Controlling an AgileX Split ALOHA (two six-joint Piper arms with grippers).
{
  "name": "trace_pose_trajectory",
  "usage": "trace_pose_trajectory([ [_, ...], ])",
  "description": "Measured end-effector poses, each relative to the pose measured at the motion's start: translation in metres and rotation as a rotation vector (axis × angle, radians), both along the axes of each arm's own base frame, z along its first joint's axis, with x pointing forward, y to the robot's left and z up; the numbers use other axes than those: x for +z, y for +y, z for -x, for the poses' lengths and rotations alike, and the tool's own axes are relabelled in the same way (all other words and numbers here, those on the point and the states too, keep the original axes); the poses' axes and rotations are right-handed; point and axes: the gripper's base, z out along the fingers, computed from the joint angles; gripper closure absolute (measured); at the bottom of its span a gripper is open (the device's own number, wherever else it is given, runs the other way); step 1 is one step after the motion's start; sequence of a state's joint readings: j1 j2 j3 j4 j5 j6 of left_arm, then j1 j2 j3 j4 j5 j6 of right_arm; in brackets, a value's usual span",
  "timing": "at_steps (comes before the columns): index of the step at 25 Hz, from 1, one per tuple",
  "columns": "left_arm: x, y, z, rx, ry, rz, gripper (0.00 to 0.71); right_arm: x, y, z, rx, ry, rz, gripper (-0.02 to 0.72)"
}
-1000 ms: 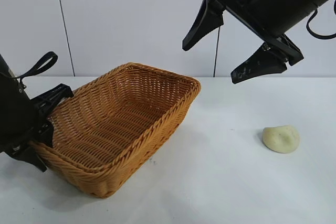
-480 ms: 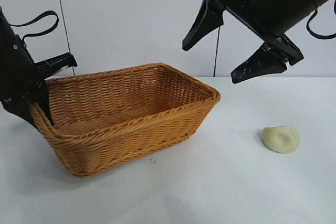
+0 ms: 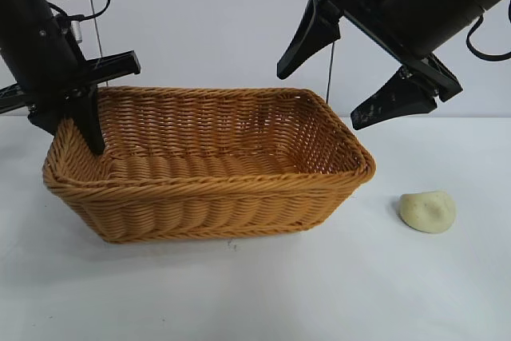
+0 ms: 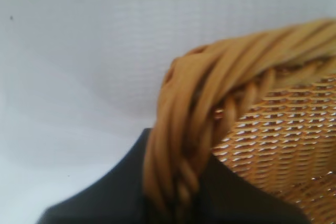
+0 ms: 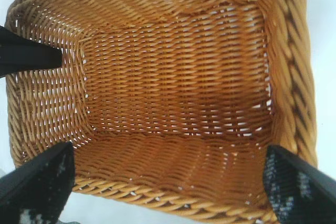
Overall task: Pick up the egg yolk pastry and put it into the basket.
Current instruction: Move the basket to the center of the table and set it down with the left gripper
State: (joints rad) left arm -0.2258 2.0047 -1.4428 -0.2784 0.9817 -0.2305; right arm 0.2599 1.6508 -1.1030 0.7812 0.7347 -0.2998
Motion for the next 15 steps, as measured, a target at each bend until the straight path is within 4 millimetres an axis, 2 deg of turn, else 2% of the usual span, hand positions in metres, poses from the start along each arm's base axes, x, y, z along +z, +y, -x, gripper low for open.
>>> trace_pose_trajectory([
  [5, -0.016, -0.002, -0.002, -0.084, 0.051, -0.002, 0.621, 0.0, 0.0, 0.0, 0.002, 0.003, 0.0, 0.008],
  [15, -0.044, -0.005, -0.011, -0.073, 0.057, 0.013, 0.622, 0.0, 0.0, 0.0, 0.002, 0.003, 0.0, 0.008],
])
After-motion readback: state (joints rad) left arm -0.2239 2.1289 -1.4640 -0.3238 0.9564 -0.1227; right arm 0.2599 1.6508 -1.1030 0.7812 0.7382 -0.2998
